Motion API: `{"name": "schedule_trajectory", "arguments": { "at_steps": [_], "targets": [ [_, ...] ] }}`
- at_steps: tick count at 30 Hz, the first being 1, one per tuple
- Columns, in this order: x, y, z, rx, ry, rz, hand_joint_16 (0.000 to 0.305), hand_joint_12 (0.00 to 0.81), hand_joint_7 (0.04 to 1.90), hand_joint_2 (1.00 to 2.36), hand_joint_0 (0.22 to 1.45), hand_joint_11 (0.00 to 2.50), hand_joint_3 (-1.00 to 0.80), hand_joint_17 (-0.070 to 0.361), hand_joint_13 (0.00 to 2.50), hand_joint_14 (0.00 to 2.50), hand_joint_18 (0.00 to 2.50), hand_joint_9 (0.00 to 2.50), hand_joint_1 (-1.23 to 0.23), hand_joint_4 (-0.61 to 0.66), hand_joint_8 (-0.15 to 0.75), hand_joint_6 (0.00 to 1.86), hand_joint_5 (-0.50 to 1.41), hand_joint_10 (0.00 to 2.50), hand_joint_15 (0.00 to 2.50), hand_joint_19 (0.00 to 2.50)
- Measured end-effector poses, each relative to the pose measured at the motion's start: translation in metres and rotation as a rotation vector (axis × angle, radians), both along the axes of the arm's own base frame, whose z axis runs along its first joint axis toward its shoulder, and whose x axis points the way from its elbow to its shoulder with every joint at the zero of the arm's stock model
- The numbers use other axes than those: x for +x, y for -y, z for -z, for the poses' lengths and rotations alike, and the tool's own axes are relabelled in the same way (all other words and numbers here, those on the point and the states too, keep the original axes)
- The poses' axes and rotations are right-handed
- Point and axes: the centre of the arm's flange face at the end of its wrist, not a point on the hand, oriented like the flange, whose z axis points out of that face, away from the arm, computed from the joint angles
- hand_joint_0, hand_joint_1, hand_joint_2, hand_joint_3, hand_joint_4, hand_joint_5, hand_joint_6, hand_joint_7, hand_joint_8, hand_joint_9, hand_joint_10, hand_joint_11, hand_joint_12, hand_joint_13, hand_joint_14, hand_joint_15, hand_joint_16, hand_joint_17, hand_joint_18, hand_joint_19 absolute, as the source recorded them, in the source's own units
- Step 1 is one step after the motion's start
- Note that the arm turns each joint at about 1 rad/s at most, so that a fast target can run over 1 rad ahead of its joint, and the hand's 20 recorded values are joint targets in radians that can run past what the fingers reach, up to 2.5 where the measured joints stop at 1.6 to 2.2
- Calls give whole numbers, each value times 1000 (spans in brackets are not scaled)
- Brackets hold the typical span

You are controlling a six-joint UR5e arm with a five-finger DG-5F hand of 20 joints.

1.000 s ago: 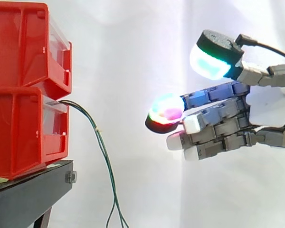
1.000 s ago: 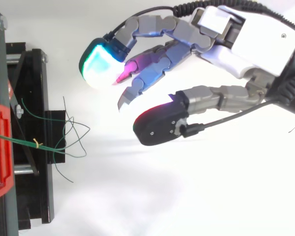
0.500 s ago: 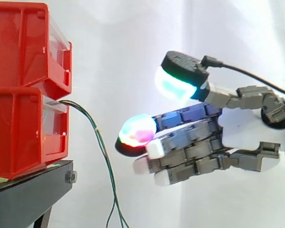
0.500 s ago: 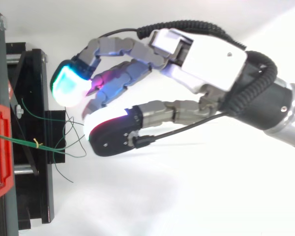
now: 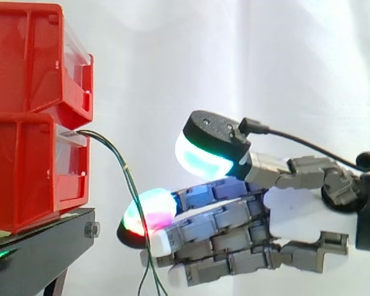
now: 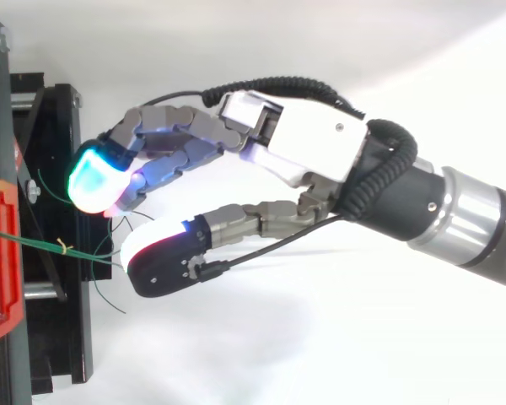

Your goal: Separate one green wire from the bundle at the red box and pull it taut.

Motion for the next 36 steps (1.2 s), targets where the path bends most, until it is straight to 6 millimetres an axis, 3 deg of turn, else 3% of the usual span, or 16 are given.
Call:
{"name": "schedule_trajectory", "arguments": {
  "at_steps": [18,30,36],
  "targets": [
    [13,-17,18,69,37,-22,50,367,983,1000,566,302,-500,113,348,0,341,682,-726,329,347,504,-169,9,67,229],
    [16,-22,20,121,60,-30,50,370,1010,1000,577,310,-500,113,407,3,403,718,-706,350,355,504,-156,9,90,258],
    [21,-32,11,139,66,-59,50,375,1071,1000,590,321,-500,112,461,3,454,768,-690,345,363,504,-140,10,108,285]
  ]
}}
